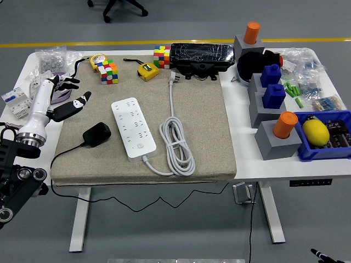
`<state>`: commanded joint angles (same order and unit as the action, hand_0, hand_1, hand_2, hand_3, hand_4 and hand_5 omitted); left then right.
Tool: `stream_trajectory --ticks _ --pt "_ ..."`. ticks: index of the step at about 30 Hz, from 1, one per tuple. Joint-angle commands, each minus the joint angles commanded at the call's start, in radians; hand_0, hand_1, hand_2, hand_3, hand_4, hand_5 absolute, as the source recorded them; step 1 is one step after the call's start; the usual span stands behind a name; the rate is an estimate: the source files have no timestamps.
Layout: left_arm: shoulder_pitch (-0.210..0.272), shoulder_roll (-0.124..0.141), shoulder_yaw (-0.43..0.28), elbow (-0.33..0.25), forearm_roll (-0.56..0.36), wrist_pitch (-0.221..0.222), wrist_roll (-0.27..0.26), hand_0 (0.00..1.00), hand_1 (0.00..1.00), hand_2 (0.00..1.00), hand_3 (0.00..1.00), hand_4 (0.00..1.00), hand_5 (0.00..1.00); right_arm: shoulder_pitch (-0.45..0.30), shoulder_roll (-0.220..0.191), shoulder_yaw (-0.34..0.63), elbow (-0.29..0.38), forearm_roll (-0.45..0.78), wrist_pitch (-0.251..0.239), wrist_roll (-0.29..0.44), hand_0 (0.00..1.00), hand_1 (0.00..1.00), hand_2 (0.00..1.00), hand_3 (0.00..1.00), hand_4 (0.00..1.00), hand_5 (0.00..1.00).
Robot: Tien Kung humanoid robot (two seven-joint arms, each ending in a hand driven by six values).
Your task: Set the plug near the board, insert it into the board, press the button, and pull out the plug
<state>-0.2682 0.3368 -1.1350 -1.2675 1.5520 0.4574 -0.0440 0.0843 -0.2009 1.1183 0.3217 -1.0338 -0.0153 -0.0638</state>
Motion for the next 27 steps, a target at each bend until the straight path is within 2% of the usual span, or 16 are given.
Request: stream_trajectory --ticks 14,27 --pt "-0.004 0.012 0.034 -0.001 0.011 -0.023 0.022 0.685 0.644 0.571 0.587 0.818 0.303 0.003 -0.001 -0.008 0.0 0.008 0.001 -0.001 0.653 0.652 0.652 0.572 0.994 0.561" --pt "0.005 0.009 0.04 -0.002 0.018 -0.038 0.038 0.687 0.646 0.573 0.586 0.82 0.31 -0.01 0.007 -0.003 -0.003 0.009 0.002 -0.002 0.654 0.653 0.653 0.572 0.994 0.561"
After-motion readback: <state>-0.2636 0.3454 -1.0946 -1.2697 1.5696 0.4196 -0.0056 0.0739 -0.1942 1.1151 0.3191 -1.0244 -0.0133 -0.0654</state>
